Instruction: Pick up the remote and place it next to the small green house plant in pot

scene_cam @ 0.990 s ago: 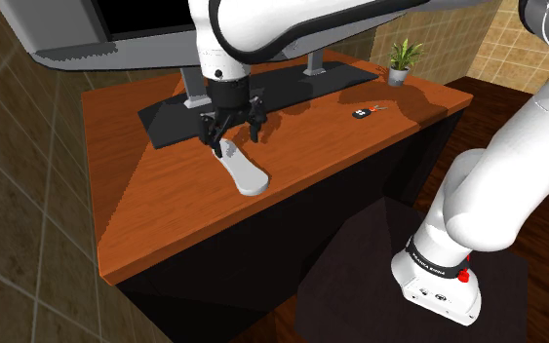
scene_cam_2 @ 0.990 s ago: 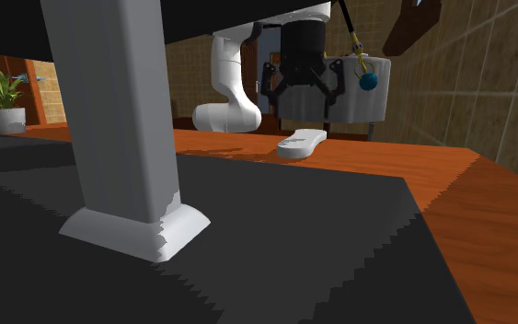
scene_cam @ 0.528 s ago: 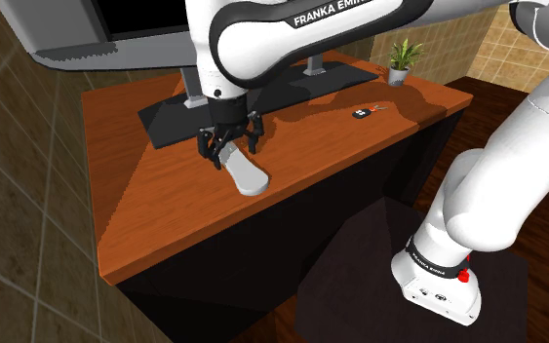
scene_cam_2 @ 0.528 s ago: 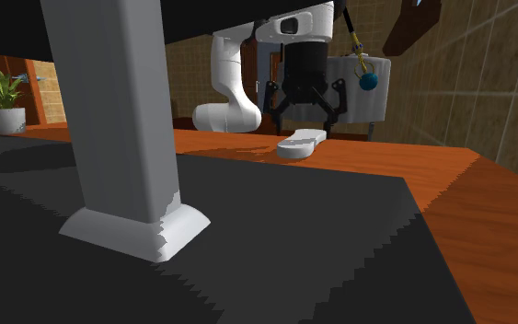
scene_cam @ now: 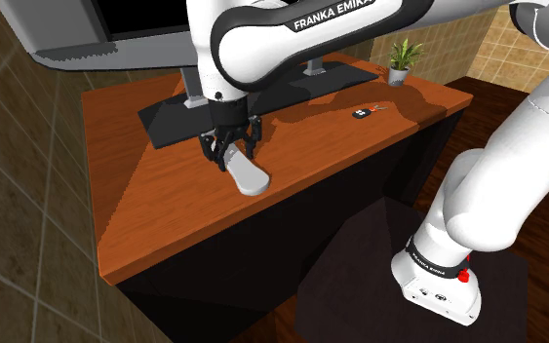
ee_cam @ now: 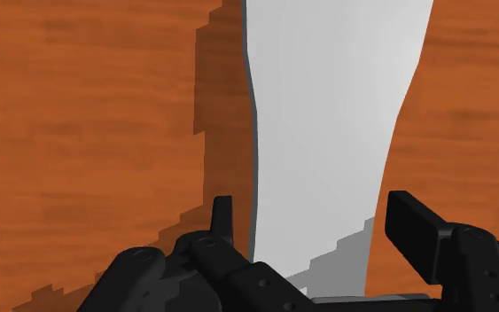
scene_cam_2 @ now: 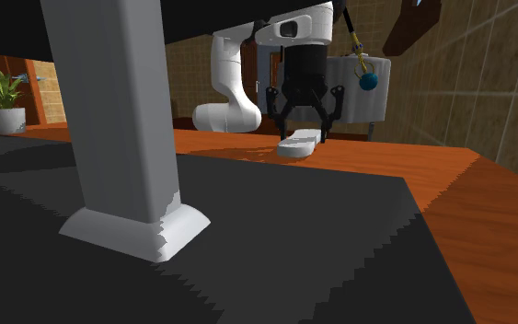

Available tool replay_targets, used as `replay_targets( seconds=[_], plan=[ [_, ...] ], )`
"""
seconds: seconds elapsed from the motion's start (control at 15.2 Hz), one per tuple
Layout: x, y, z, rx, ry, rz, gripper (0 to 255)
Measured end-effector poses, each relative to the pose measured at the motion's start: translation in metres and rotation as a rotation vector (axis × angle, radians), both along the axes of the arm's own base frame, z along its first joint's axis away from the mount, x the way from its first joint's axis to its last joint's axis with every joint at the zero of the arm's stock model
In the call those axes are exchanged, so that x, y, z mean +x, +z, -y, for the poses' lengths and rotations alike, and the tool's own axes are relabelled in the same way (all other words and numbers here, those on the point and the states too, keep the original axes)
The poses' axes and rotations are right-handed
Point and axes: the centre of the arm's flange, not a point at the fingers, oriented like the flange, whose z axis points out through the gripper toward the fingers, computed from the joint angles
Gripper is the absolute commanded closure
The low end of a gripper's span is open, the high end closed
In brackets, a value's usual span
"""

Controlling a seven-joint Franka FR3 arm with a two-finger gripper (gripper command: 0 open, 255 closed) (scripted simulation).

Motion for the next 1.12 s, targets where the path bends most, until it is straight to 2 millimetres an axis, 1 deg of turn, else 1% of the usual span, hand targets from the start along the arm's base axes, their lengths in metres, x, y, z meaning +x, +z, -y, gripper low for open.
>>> replay_targets(
  seconds=[0.59, 0.73, 1.12],
  plan=[
    [0.000, 0.000, 0.000, 0.000, 0.000, 0.000, 255],
    [0.000, 0.006, 0.000, 0.000, 0.000, -0.001, 255],
    [0.000, 0.036, 0.000, 0.000, 0.000, 0.000, 255]
  ],
)
